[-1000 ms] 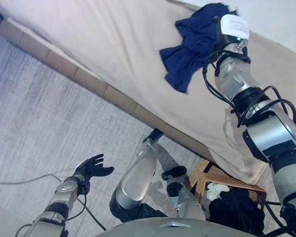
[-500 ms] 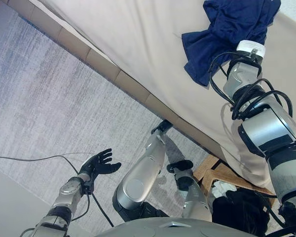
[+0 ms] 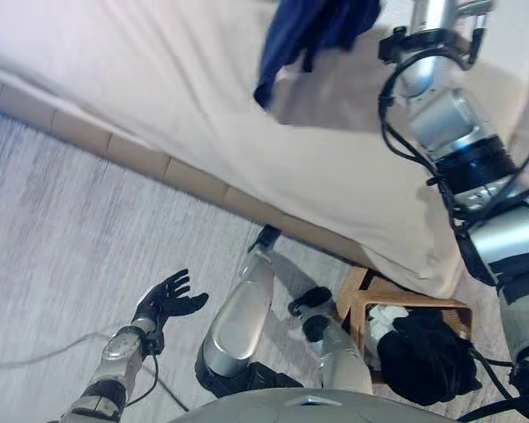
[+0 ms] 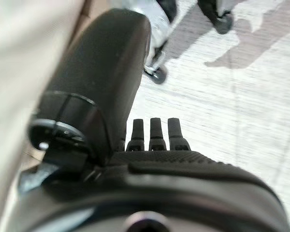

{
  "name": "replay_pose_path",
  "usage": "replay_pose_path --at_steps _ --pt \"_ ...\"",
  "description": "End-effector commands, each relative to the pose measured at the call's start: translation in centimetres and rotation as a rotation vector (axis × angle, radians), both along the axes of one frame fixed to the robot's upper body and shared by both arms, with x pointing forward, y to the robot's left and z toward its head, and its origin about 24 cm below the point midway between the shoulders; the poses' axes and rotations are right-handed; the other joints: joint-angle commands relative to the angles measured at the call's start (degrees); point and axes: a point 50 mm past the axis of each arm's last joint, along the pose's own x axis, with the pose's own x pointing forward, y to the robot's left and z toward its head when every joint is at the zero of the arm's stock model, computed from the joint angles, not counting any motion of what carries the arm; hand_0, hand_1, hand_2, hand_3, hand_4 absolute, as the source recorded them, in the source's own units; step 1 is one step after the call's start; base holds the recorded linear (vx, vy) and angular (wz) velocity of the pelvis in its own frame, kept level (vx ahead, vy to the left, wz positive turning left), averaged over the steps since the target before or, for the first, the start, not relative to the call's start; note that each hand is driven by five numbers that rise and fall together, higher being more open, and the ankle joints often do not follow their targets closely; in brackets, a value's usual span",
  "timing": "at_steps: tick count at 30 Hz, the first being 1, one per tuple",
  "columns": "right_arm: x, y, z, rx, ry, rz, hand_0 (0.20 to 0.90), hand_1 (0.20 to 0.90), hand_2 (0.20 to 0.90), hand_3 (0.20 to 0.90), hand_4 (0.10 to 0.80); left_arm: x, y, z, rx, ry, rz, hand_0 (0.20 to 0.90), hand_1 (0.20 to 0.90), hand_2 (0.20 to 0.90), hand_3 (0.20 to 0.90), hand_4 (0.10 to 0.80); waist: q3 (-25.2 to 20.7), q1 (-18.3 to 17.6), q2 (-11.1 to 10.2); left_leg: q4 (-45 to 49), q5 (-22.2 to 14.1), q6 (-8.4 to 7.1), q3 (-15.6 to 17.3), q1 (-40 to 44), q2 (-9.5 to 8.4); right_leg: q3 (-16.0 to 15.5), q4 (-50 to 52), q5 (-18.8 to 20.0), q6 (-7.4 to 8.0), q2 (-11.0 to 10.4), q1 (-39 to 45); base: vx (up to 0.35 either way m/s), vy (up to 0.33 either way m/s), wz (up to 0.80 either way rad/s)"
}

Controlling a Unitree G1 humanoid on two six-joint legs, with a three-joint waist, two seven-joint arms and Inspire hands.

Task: Pick up the clothes from the bed and place them into the basket

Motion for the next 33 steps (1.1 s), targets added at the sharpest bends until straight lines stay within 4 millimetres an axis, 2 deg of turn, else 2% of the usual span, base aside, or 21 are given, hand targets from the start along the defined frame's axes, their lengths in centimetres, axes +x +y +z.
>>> replay_pose_path --at_steps 1,7,8,13,15,17,21,22,23,26,30,33 --pt "-2.9 -1.8 2.8 0.002 -0.148 -0.022 0.300 0.300 0.300 0.200 0.100 -4.8 1.7 -1.5 0.089 0.169 -0.021 0.900 0.900 0.900 0.900 0.800 -8.44 -1.09 -1.71 -9.50 -2.77 3.05 3.43 7.22 -0.37 3.70 0.41 1.71 0.65 -0.01 7.00 0.088 -0.026 -0.49" --pt "-2.5 -3.2 0.3 -0.019 -0.074 -0.050 0.300 0.300 0.300 0.200 0.100 -6.3 0.5 -2.8 0.119 0.274 -0.076 0.900 0.900 0.900 0.900 0.800 -15.64 -3.46 -1.85 -13.18 -3.03 3.13 3.85 14.55 -0.87 5.60 -3.10 2.12 0.72 1.49 12.87 0.096 -0.007 -0.13" --pt "-2.6 -3.6 0.1 -0.018 -0.073 -0.063 0.300 0.300 0.300 0.200 0.100 -6.6 0.4 -3.0 0.129 0.292 -0.085 0.900 0.900 0.900 0.900 0.800 -16.48 -3.73 -1.74 -13.64 -1.61 3.48 4.02 14.69 -1.11 5.10 -3.65 3.55 0.65 1.46 13.22 -0.010 -0.036 0.09" --pt "-3.7 -5.5 -0.6 0.074 -0.103 -0.066 0.300 0.300 0.300 0.200 0.100 -8.3 0.7 -3.9 0.188 0.410 -0.088 0.900 0.900 0.900 0.900 0.800 -21.06 -6.66 -2.95 -16.76 -1.34 3.59 3.97 18.46 -1.09 7.81 -5.07 4.72 1.42 2.23 15.14 0.004 -0.108 0.00" --pt "-4.7 -6.3 -0.5 0.110 -0.159 -0.083 0.300 0.300 0.300 0.200 0.100 -9.3 1.0 -4.2 0.217 0.480 -0.089 0.900 0.900 0.900 0.900 0.800 -22.49 -8.92 -3.06 -17.03 -2.02 3.75 4.99 20.16 -0.93 9.77 -5.62 5.05 1.67 2.56 15.08 -0.053 -0.137 -0.14" --pt "-5.0 -6.5 -0.4 0.115 -0.171 -0.085 0.300 0.300 0.300 0.200 0.100 -9.6 1.0 -4.3 0.220 0.494 -0.082 0.900 0.900 0.900 0.900 0.800 -22.96 -9.80 -2.95 -17.19 -1.95 3.84 5.30 20.47 -0.87 10.35 -6.02 5.29 1.78 2.68 14.91 -0.054 -0.069 -0.37" --pt "-6.9 -7.8 0.8 0.108 -0.227 -0.121 0.300 0.300 0.300 0.200 0.100 -10.6 1.2 -4.6 0.221 0.576 -0.061 0.900 0.900 0.900 0.900 0.800 -25.01 -14.93 -2.02 -17.53 -3.21 3.71 9.27 23.66 0.25 13.71 -7.93 4.99 1.59 3.71 14.55 -0.044 -0.055 -0.46" --pt "-7.0 -8.0 0.9 0.106 -0.231 -0.126 0.300 0.300 0.300 0.200 0.100 -10.6 1.2 -4.6 0.220 0.581 -0.065 0.900 0.900 0.900 0.900 0.800 -25.10 -15.08 -1.91 -17.56 -3.35 3.68 9.73 23.93 0.38 14.01 -8.06 4.96 1.51 3.82 14.56 -0.027 -0.056 -0.61" --pt "-7.6 -8.8 1.2 0.104 -0.247 -0.157 0.300 0.300 0.300 0.200 0.100 -10.4 1.1 -4.6 0.218 0.586 -0.072 0.900 0.900 0.900 0.900 0.800 -25.57 -16.92 -1.53 -17.66 -3.80 3.54 11.58 24.90 0.81 14.76 -8.62 4.73 1.14 4.16 14.50 -0.020 -0.042 -0.47" --pt "-8.6 -10.1 1.6 0.107 -0.264 -0.197 0.300 0.300 0.300 0.200 0.100 -9.6 0.7 -4.6 0.212 0.570 -0.093 0.900 0.900 0.900 0.900 0.800 -26.21 -19.17 -0.96 -17.78 -4.30 3.28 13.74 25.82 1.38 15.93 -9.45 4.58 0.63 4.68 14.14 -0.017 -0.046 -0.46" --pt "-9.6 -12.1 1.7 0.125 -0.257 -0.266 0.300 0.300 0.300 0.200 0.100 -7.0 -0.4 -4.3 0.203 0.502 -0.147 0.900 0.900 0.900 0.900 0.800 -26.85 -22.30 -0.77 -17.86 -5.22 3.07 16.60 27.28 1.70 18.11 -11.01 5.07 0.31 5.24 14.09 0.004 -0.062 -0.48" --pt "-9.8 -13.9 0.6 0.152 -0.206 -0.322 0.300 0.300 0.300 0.200 0.100 -4.7 -1.5 -3.8 0.194 0.438 -0.202 0.900 0.900 0.900 0.900 0.800 -27.10 -24.56 -0.51 -17.82 -5.91 3.06 18.51 28.47 1.79 19.56 -12.09 5.88 0.27 5.67 14.24 0.018 -0.091 -0.39"
